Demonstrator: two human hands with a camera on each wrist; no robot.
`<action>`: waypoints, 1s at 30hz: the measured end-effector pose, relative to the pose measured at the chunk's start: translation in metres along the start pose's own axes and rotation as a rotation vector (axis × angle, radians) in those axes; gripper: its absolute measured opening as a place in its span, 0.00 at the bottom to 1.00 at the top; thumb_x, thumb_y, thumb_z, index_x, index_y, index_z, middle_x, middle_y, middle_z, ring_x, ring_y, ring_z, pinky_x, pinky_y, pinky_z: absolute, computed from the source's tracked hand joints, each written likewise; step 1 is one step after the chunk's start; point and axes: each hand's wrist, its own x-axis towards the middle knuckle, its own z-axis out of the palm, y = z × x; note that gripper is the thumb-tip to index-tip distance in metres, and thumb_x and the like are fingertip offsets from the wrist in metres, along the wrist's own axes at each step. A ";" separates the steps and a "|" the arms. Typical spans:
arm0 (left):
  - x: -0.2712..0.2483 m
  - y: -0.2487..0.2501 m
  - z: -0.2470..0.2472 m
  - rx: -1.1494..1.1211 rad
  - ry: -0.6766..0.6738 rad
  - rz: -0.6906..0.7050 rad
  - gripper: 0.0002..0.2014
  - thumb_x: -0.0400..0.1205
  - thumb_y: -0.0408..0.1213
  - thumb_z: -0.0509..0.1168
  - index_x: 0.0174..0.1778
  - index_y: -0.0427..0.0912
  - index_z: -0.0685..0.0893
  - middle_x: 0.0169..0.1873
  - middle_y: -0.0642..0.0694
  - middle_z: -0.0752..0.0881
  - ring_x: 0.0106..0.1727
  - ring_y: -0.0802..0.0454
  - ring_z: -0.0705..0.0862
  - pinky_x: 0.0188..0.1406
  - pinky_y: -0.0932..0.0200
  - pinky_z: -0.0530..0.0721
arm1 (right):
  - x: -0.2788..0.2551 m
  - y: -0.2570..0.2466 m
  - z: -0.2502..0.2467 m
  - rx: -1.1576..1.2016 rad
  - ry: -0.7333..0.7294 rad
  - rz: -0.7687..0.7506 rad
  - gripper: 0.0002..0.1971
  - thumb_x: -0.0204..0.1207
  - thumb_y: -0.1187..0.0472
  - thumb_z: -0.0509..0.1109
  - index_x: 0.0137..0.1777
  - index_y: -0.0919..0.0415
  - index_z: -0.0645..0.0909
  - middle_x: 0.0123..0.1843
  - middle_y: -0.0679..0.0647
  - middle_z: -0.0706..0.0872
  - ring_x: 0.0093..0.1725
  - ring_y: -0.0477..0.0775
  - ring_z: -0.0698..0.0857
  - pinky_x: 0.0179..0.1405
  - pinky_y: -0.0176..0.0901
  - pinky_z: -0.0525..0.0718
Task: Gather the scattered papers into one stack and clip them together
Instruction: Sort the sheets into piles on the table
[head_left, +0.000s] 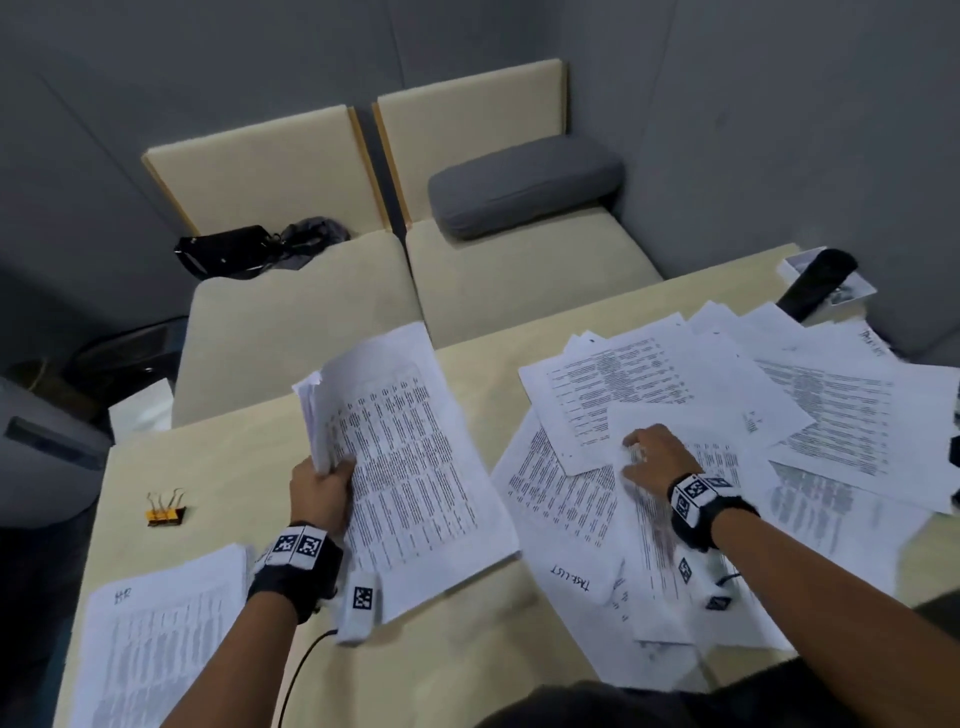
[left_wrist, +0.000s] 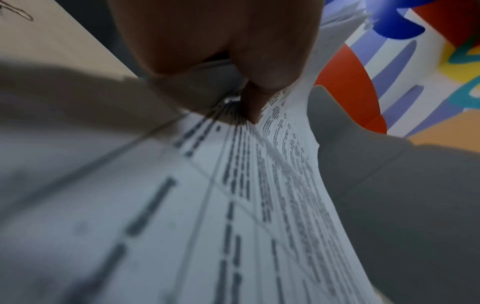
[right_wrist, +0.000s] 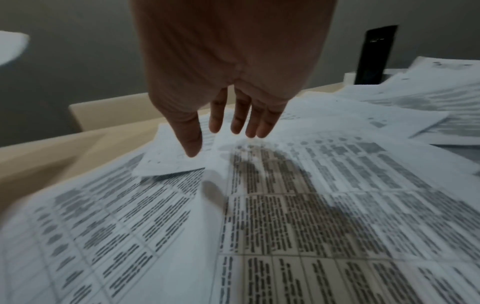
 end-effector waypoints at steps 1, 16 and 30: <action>0.002 -0.003 0.004 0.025 -0.026 -0.014 0.16 0.78 0.39 0.70 0.44 0.24 0.81 0.31 0.30 0.83 0.31 0.43 0.79 0.32 0.43 0.84 | 0.001 -0.004 0.003 -0.043 0.011 -0.046 0.25 0.71 0.56 0.75 0.68 0.56 0.76 0.72 0.57 0.72 0.70 0.57 0.76 0.69 0.48 0.77; -0.009 -0.055 0.046 0.369 -0.348 -0.246 0.11 0.79 0.36 0.71 0.36 0.36 0.78 0.22 0.44 0.79 0.20 0.51 0.75 0.21 0.61 0.78 | 0.014 -0.069 0.055 -0.557 0.124 -0.262 0.13 0.75 0.60 0.63 0.57 0.62 0.78 0.58 0.58 0.80 0.56 0.59 0.79 0.52 0.51 0.79; -0.005 -0.054 0.033 0.330 -0.408 -0.306 0.11 0.80 0.34 0.71 0.51 0.32 0.80 0.32 0.40 0.82 0.29 0.47 0.78 0.33 0.53 0.83 | -0.016 -0.098 0.058 -0.362 -0.140 -0.619 0.14 0.79 0.72 0.61 0.57 0.57 0.83 0.56 0.52 0.89 0.49 0.53 0.89 0.46 0.33 0.80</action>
